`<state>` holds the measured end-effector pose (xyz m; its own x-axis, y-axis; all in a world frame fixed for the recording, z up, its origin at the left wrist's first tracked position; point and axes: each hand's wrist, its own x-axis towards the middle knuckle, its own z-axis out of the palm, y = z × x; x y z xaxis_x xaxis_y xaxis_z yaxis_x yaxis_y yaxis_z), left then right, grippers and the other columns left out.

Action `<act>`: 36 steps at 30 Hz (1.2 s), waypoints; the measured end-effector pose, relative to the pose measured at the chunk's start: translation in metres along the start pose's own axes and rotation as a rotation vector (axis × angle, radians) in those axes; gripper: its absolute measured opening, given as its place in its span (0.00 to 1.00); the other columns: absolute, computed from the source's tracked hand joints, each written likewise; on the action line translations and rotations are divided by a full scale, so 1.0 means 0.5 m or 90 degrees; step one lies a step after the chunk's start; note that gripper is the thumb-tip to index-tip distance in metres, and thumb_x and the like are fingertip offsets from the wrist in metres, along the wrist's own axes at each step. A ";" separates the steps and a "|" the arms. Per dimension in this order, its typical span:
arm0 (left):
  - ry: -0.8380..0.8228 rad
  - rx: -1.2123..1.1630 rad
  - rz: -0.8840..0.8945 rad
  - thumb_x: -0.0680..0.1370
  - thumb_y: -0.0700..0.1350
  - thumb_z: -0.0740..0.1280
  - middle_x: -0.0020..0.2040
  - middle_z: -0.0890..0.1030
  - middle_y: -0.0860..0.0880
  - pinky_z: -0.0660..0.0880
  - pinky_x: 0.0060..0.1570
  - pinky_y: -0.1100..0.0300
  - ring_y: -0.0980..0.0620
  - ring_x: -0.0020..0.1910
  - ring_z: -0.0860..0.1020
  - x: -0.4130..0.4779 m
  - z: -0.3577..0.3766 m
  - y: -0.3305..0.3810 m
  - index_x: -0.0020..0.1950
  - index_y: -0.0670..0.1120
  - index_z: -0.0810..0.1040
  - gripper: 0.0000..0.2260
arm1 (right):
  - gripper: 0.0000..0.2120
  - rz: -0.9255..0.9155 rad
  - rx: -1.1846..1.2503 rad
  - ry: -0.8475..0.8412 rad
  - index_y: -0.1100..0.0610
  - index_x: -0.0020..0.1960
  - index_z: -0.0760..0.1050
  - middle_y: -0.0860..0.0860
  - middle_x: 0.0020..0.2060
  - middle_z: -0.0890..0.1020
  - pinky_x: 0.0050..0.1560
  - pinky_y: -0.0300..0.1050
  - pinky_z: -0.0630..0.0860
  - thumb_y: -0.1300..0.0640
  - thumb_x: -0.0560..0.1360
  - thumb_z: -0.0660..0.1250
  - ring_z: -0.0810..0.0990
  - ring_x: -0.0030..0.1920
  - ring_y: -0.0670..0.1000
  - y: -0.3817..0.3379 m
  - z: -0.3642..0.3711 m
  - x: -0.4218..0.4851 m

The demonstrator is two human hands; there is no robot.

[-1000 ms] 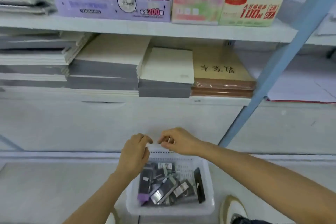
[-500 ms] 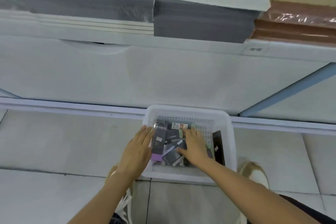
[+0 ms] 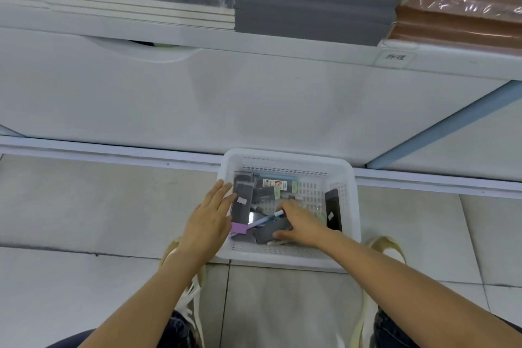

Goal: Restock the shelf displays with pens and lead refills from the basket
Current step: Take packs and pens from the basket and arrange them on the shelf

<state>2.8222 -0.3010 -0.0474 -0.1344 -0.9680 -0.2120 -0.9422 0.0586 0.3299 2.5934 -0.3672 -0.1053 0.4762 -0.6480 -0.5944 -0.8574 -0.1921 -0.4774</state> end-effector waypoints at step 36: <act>0.007 -0.682 -0.357 0.81 0.45 0.63 0.27 0.73 0.51 0.69 0.25 0.67 0.56 0.24 0.69 0.030 -0.031 -0.065 0.39 0.43 0.72 0.12 | 0.27 0.104 0.289 0.166 0.59 0.62 0.68 0.52 0.55 0.78 0.54 0.48 0.74 0.49 0.71 0.74 0.77 0.56 0.53 -0.164 0.005 0.116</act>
<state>2.8555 -0.3211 -0.0471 0.2194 -0.7961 -0.5640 -0.1348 -0.5973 0.7906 2.6918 -0.3870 -0.1024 0.2305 -0.8153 -0.5312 -0.7186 0.2255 -0.6579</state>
